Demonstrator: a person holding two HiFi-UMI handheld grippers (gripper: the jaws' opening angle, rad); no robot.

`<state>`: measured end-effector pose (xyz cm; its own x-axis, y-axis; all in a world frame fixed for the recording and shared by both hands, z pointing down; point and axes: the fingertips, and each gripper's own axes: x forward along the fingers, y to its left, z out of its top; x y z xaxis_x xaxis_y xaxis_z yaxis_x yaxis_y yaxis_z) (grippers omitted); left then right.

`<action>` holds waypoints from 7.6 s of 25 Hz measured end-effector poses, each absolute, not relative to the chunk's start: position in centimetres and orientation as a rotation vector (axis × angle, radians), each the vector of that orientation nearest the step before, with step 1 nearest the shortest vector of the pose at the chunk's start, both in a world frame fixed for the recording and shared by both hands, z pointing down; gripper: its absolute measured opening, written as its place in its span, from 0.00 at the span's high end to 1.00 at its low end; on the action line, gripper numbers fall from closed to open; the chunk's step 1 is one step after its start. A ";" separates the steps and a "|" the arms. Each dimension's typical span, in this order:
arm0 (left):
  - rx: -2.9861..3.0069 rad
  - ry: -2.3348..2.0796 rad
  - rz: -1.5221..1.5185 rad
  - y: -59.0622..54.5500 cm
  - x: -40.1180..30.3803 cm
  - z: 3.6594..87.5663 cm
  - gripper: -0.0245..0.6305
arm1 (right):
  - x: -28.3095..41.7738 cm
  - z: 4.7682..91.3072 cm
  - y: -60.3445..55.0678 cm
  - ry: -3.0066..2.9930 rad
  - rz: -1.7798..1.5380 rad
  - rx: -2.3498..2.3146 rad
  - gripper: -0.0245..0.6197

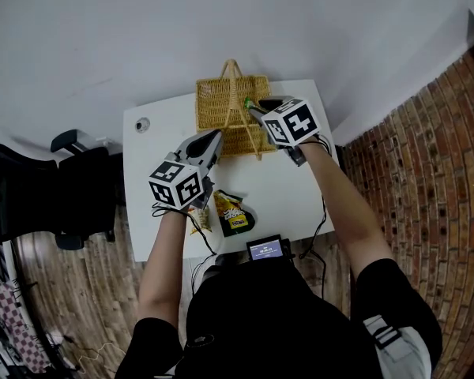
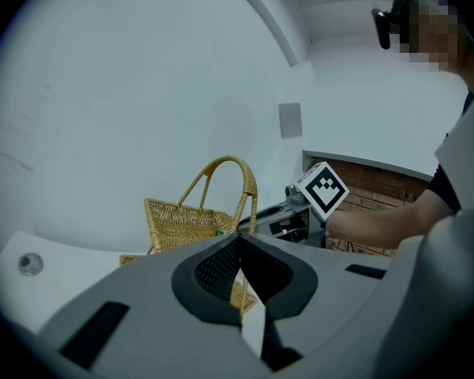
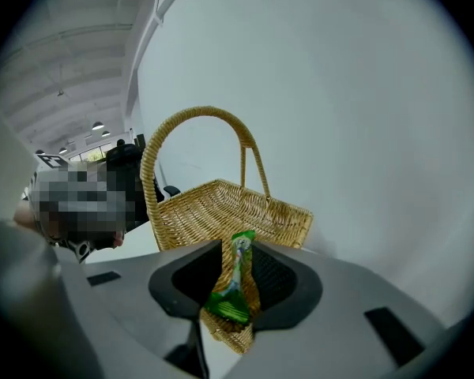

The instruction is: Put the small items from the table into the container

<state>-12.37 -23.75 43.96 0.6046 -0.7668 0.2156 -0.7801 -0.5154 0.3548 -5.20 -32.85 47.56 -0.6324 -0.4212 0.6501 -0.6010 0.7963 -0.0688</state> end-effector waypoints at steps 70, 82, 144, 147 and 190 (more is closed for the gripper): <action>2.283 -1.346 0.119 -13.4 -15.3 48.9 0.95 | -2.1 50.0 -17.7 -2.554 0.706 0.846 0.95; 2.003 -1.408 0.294 -9.0 -17.8 57.4 0.62 | -3.2 51.2 -17.3 -2.552 0.731 0.789 0.95; 1.850 -1.560 0.511 -5.5 -20.1 62.9 0.65 | -3.5 52.1 -16.3 -2.534 0.749 0.761 0.95; 1.878 -1.557 0.489 -5.9 -20.1 61.8 0.65 | -3.5 51.6 -16.4 -2.543 0.739 0.767 0.95; 2.234 -1.571 0.336 -15.2 -17.7 47.6 0.65 | -3.4 46.0 -19.3 -2.638 0.643 0.846 0.95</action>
